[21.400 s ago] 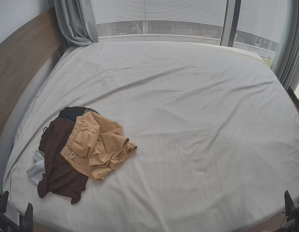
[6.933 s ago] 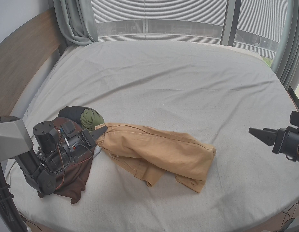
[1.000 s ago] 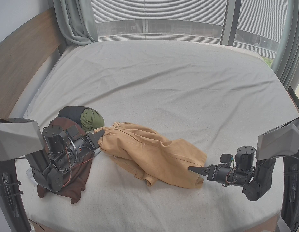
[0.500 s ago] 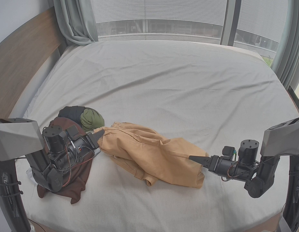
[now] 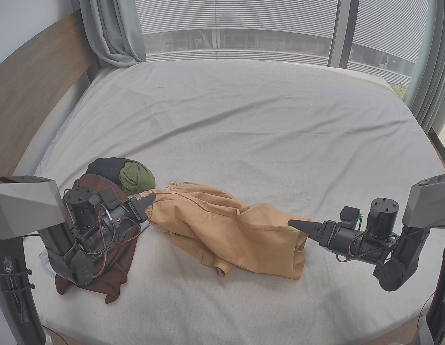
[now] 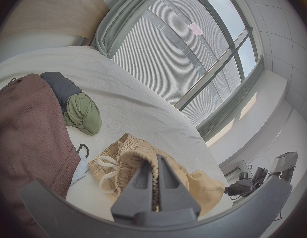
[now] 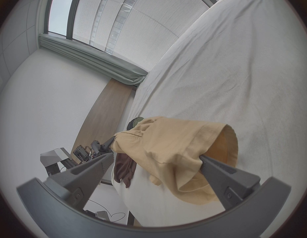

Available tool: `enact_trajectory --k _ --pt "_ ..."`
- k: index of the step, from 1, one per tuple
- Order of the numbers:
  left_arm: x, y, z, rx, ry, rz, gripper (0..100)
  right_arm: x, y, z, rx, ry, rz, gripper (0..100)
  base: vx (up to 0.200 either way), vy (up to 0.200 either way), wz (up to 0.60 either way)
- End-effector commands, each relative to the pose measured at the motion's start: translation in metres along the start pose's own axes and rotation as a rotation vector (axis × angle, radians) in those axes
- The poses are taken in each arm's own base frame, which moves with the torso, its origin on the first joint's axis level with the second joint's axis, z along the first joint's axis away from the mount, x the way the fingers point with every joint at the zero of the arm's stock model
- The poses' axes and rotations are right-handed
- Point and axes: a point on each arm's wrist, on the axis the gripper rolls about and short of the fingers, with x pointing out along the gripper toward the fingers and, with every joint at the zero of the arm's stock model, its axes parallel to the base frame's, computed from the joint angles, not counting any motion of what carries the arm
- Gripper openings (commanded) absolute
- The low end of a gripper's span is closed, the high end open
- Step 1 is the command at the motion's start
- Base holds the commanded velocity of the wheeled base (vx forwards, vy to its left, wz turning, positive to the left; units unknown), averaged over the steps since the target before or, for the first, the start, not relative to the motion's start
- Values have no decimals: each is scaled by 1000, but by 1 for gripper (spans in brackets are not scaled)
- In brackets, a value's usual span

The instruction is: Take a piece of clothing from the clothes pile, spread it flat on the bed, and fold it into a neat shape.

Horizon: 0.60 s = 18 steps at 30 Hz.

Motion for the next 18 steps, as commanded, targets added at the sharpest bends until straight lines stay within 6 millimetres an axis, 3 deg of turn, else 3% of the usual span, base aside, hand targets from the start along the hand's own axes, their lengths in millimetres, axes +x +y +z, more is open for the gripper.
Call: enact_trajectory --k 1,6,18 --pt "0 1 -1 -2 3 3 0 -6 8 5 -13 -16 17 100 0 0 0" --pt "1 1 -1 -2 4 1 0 -19 21 7 -28 19 93 100 0 0 0" --pt "1 -1 -2 -1 6 -5 0 4 4 6 -24 30 85 100 0 0 0"
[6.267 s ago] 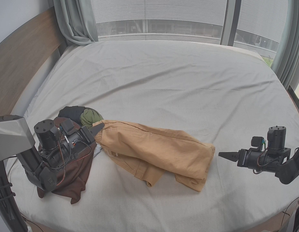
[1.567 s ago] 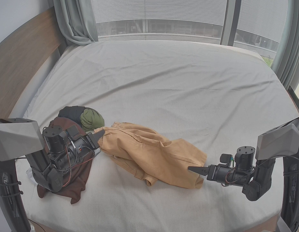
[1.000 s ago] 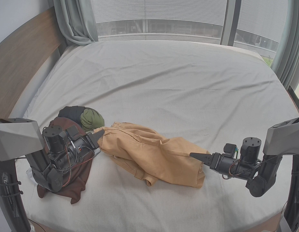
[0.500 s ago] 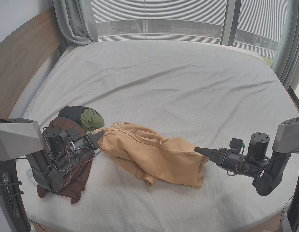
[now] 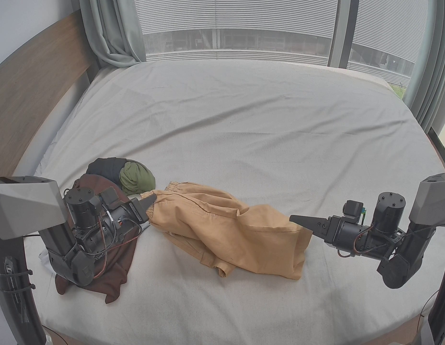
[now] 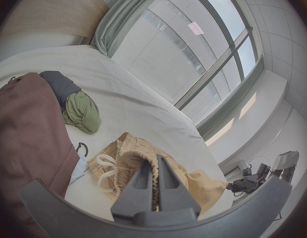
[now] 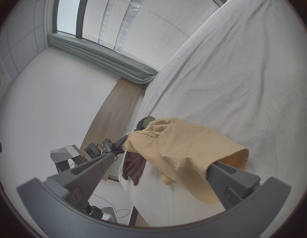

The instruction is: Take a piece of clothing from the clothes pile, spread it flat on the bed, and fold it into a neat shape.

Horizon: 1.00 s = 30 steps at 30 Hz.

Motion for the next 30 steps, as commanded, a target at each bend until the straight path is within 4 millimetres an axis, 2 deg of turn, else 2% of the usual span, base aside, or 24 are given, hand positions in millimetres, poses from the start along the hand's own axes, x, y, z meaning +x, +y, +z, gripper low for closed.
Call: enact_trajectory --k 1,5,17,18,25,30 --pt "0 0 0 0 -1 -1 0 13 -12 -4 10 18 -8 100 0 0 0" --pt "0 0 0 0 -1 -1 0 20 -18 -5 10 22 -8 100 0 0 0" --pt "1 -2 2 3 -6 -8 0 23 -17 -2 -2 5 -4 100 0 0 0" --pt "1 -1 2 2 -7 -7 0 23 -17 -1 -5 0 -8 0 0 0 0" --pt "2 -2 4 4 -15 -12 0 25 -23 -5 1 4 -30 0 0 0 0" --pt "2 -4 9 7 -32 -24 0 15 -17 -6 -23 8 -37 0 0 0 0"
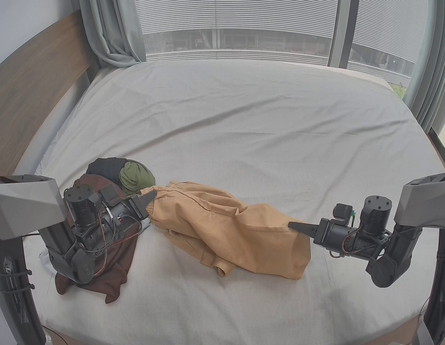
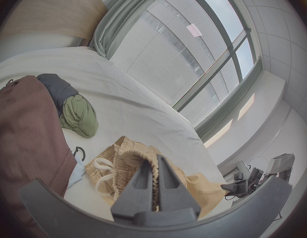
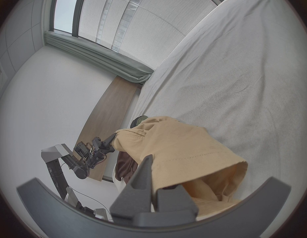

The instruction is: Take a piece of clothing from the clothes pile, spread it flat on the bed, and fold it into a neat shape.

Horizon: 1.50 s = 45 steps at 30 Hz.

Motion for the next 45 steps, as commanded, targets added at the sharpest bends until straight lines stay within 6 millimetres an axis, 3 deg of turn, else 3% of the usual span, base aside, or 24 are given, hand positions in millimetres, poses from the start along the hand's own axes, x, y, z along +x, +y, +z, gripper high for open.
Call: enact_trajectory --k 1,7,26,37,45 --pt "-1 -3 5 7 -17 -10 0 -12 11 2 -51 -6 4 0 0 0 0" --pt "-7 -15 20 19 -58 -43 0 -26 31 15 -111 -62 35 0 0 0 0" --pt "-29 -45 48 35 -120 -139 0 -59 56 51 -191 -216 67 0 0 0 0" --pt "-53 -65 67 36 -153 -220 0 -75 83 70 -238 -306 130 0 0 0 0" --pt "-69 -76 75 25 -166 -264 0 -85 84 82 -257 -357 126 0 0 0 0"
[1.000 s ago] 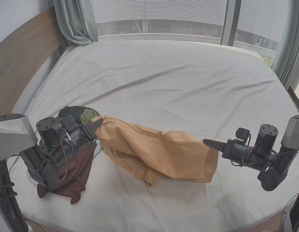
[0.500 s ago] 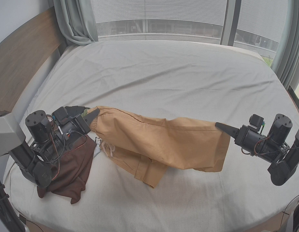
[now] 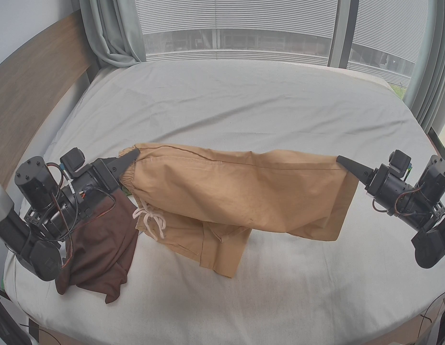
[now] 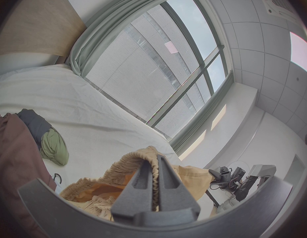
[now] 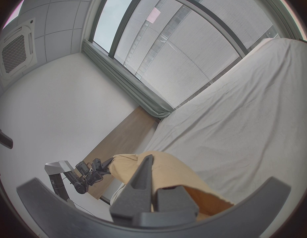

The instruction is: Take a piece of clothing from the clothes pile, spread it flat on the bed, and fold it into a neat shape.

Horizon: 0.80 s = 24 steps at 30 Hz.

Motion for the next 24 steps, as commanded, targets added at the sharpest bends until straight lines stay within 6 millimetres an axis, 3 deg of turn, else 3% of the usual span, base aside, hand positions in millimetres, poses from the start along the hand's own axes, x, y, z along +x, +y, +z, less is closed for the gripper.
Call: enact_trajectory --k 1,9,24 --pt "-10 -13 10 -6 -29 -25 0 -3 3 10 -22 -35 7 0 0 0 0" --pt "-17 -21 16 -24 -47 -36 0 -7 5 19 -37 -65 7 0 0 0 0" --pt "-26 -7 24 -51 -57 -2 0 -11 -3 31 -37 -103 -17 0 0 0 0"
